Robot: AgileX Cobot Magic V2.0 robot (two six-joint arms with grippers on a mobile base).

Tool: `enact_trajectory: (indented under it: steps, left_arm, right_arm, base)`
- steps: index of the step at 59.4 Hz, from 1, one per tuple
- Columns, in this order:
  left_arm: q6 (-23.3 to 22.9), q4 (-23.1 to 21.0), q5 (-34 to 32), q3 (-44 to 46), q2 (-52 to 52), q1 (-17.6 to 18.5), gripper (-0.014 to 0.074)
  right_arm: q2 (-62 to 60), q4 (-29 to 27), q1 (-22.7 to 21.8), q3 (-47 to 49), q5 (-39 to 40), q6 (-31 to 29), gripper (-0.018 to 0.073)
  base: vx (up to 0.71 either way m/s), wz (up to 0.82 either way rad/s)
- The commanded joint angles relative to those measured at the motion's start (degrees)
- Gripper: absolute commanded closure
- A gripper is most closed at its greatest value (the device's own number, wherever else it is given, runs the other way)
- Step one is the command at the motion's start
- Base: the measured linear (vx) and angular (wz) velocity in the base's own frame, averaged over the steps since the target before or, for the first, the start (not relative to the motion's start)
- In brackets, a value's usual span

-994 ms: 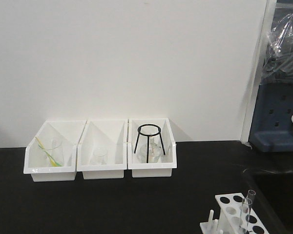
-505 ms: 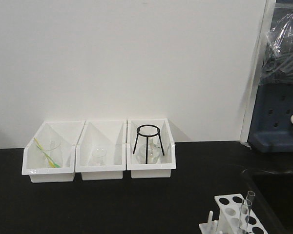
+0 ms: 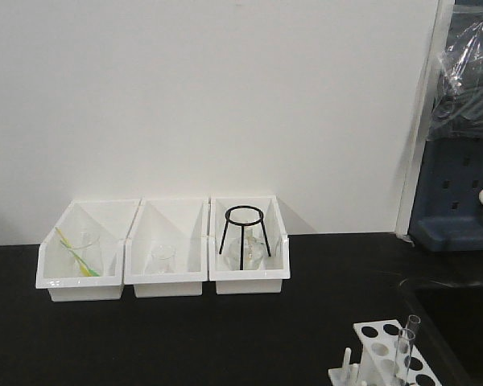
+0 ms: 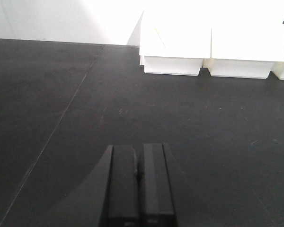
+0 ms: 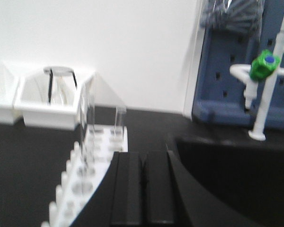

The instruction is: Flip and reinsert test tube from rack

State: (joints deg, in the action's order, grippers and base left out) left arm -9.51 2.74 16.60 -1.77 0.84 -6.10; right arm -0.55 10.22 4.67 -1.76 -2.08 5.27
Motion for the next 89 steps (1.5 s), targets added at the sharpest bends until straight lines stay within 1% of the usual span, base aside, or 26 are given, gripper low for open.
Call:
enact_trajectory:
  steps: [1, 5, 8, 15, 18, 23, 30, 40, 44, 49, 53, 55, 56, 57, 58, 66, 71, 76, 82, 85, 89]
  left_arm:
    - [0.0, -0.2, -5.0, -0.1, 0.2, 0.4, 0.0603]
    - [0.0, -0.2, -5.0, -0.1, 0.2, 0.4, 0.0603]
    - [0.0, -0.2, -5.0, -0.1, 0.2, 0.4, 0.0603]
    - [0.0, -0.2, -5.0, -0.1, 0.2, 0.4, 0.0603]
    - [0.0, -0.2, -5.0, -0.1, 0.2, 0.4, 0.0603]
    - [0.0, -0.2, -5.0, -0.1, 0.2, 0.4, 0.0603]
    - [0.0, -0.2, -5.0, -0.1, 0.2, 0.4, 0.0603]
    - [0.0, -0.2, -5.0, -0.1, 0.2, 0.4, 0.0603]
    - [0.0, -0.2, -5.0, -0.1, 0.2, 0.4, 0.0603]
    - [0.0, -0.2, -5.0, -0.1, 0.2, 0.4, 0.0603]
    - [0.0, -0.2, -5.0, -0.1, 0.2, 0.4, 0.0603]
    - [0.0, -0.2, -5.0, -0.1, 0.2, 0.4, 0.0603]
    - [0.0, -0.2, -5.0, -0.1, 0.2, 0.4, 0.0603]
    - [0.0, -0.2, -5.0, -0.1, 0.2, 0.4, 0.0603]
    - [0.0, -0.2, -5.0, -0.1, 0.2, 0.4, 0.0603]
    - [0.0, -0.2, -5.0, -0.1, 0.2, 0.4, 0.0603]
    - [0.0, -0.2, -5.0, -0.1, 0.2, 0.4, 0.0603]
    - [0.0, -0.2, -5.0, -0.1, 0.2, 0.4, 0.0603]
    - [0.0, -0.2, -5.0, -0.1, 0.2, 0.4, 0.0603]
    - [0.0, -0.2, -5.0, -0.1, 0.2, 0.4, 0.0603]
    - [0.0, -0.2, -5.0, -0.1, 0.2, 0.4, 0.0603]
  right_arm:
    - [-0.6, -1.3, -0.1, 2.0, 11.6, 1.1, 0.0568]
    - [0.8, -4.3, -0.1, 7.5, 11.9, 0.9, 0.0568]
    - [3.7, -5.6, -0.1, 12.5, 12.0, -0.1, 0.0568]
    - [16.7, -5.6, -0.1, 25.7, 12.2, -5.3, 0.0568]
    - [22.7, -5.7, -0.1, 30.4, 12.7, -6.2, 0.0568]
    - [31.4, -5.7, -0.1, 36.6, 13.2, -5.3, 0.0568]
    - [39.5, -5.7, 0.0, 41.0, 13.5, -4.2, 0.0567]
    - [44.7, -5.7, 0.0, 42.2, 15.1, -4.0, 0.0545]
    - [45.1, -5.7, 0.0, 42.2, 14.8, -4.0, 0.0512]
    - [45.1, -5.7, 0.0, 42.2, 14.5, -4.0, 0.0446]
    - [45.1, -5.7, 0.0, 42.2, 14.7, -4.0, 0.0373]
    - [45.1, -5.7, 0.0, 42.2, 15.0, -4.0, 0.0313]
    - [45.1, -5.7, 0.0, 42.2, 15.0, -4.0, 0.0302]
    - [45.1, -5.7, 0.0, 42.2, 15.0, -4.0, 0.0257]
    - [45.1, -5.7, 0.0, 42.2, 15.0, -4.0, 0.0245]
    - [45.1, -5.7, 0.0, 42.2, 15.0, -4.0, 0.0022]
    - [45.1, -5.7, 0.0, 42.2, 15.0, -4.0, -0.0065]
    - [45.1, -6.7, 0.0, 42.1, 16.2, -3.6, -0.0101]
    - [46.0, -6.5, 0.0, 40.9, 16.7, -3.3, -0.0099]
    - [47.0, -6.5, 0.0, 38.2, 18.2, -2.8, -0.009]
    - [48.5, -6.2, 0.0, 31.9, 23.5, -2.1, -0.0074]
  base:
    - [0.0, 0.0]
    - [0.0, 0.0]
    - [0.0, 0.0]
    - [0.0, 0.01]
    - [0.0, 0.0]
    - [0.0, 0.0]
    - [0.0, 0.0]
    - [0.0, 0.0]
    - [0.0, 0.0]
    - [0.0, 0.0]
    - [0.0, 0.0]
    - [0.0, 0.0]
    - [0.0, 0.0]
    - [0.0, 0.0]
    - [0.0, 0.0]
    - [0.0, 0.0]
    - [0.0, 0.0]
    - [0.0, 0.0]
    - [0.0, 0.0]
    - [0.0, 0.0]
    - [0.0, 0.0]
